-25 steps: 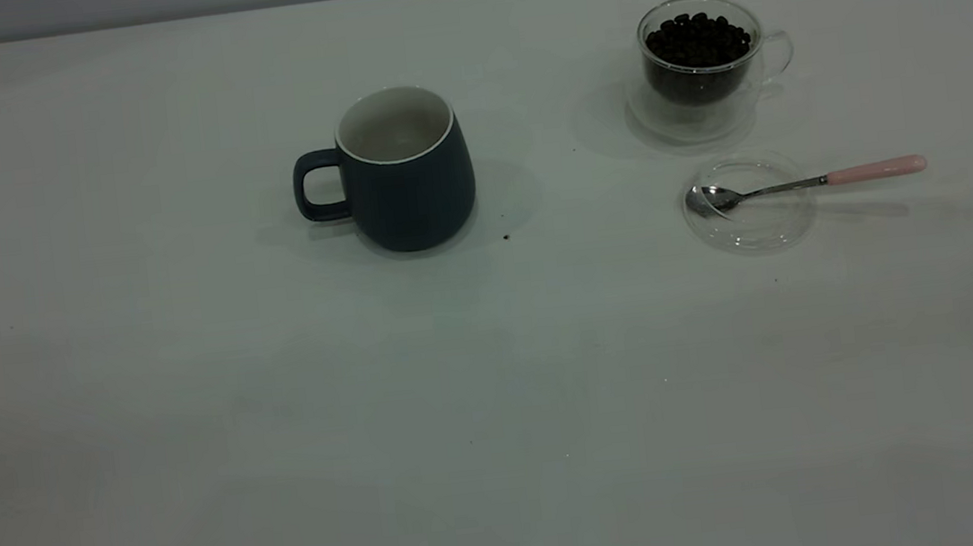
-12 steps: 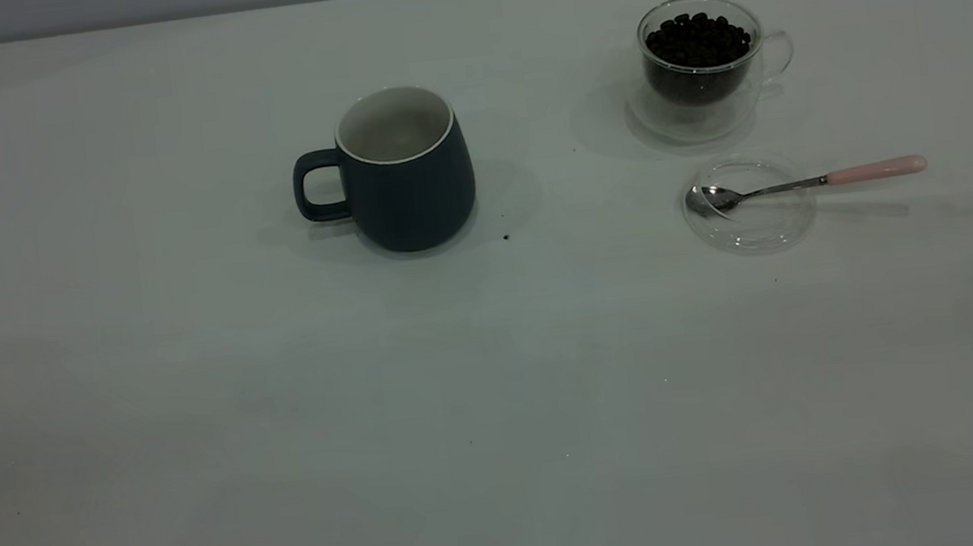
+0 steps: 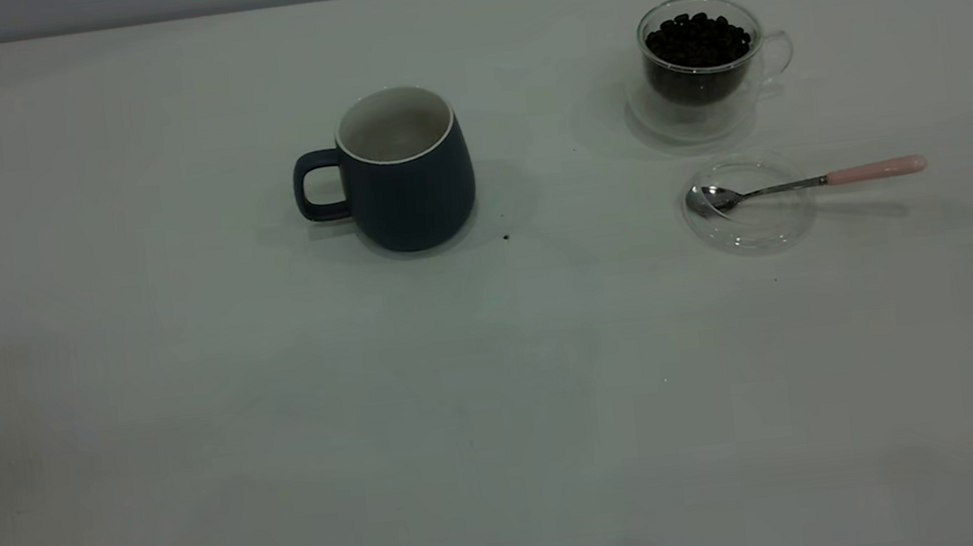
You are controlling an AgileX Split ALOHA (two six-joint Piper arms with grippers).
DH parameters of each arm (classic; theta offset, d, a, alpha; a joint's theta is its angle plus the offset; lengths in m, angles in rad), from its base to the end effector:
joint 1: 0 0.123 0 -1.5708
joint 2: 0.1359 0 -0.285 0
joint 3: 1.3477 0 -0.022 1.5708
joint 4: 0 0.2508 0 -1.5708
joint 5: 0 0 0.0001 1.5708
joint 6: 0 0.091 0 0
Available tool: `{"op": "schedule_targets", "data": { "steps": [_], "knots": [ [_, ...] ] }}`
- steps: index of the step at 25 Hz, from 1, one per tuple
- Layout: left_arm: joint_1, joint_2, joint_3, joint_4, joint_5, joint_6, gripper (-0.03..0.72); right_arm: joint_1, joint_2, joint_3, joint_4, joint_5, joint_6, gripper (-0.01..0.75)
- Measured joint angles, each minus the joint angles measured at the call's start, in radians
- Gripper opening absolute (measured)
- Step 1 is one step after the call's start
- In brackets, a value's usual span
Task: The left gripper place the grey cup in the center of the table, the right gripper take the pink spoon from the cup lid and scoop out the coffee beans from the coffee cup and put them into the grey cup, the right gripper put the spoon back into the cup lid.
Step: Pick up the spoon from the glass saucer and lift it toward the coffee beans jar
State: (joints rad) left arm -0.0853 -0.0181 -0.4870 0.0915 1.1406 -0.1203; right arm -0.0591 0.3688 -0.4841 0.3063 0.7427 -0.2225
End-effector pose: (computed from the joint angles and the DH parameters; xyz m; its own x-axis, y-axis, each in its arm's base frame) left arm -0.0091 0.0084 0.2675 -0.5174 -0.0377 -0.8549 -0.0283 0.9992 -0.0270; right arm 0.0702 0.0145 0.2887 -0.4937 0.0355 -0.8689 -0.1160 0.9875 0.1063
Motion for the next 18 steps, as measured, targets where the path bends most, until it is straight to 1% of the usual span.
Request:
{"op": "schedule_targets", "data": {
  "steps": [3,7,10,14,16,18],
  "knots": [
    [0.000,0.000,0.000,0.000,0.000,0.000,0.370,0.000,0.233,0.000,0.043,-0.134,-0.134,0.502],
    [0.000,0.000,0.000,0.000,0.000,0.000,0.370,0.000,0.538,-0.036,0.157,-0.267,-0.327,0.502],
    [0.000,0.000,0.000,0.000,0.000,0.000,0.370,0.000,0.735,-0.089,0.272,-0.319,-0.488,0.502],
    [0.000,0.000,0.000,0.000,0.000,0.000,0.370,0.000,0.980,-0.160,0.446,-0.358,-0.702,0.502],
    [0.000,0.000,0.000,0.000,0.000,0.000,0.370,-0.004,1.104,-0.198,0.535,-0.361,-0.790,0.501],
    [0.000,0.000,0.000,0.000,0.000,0.000,0.370,-0.037,1.214,-0.246,0.634,-0.333,-0.866,0.500]
  ]
}}
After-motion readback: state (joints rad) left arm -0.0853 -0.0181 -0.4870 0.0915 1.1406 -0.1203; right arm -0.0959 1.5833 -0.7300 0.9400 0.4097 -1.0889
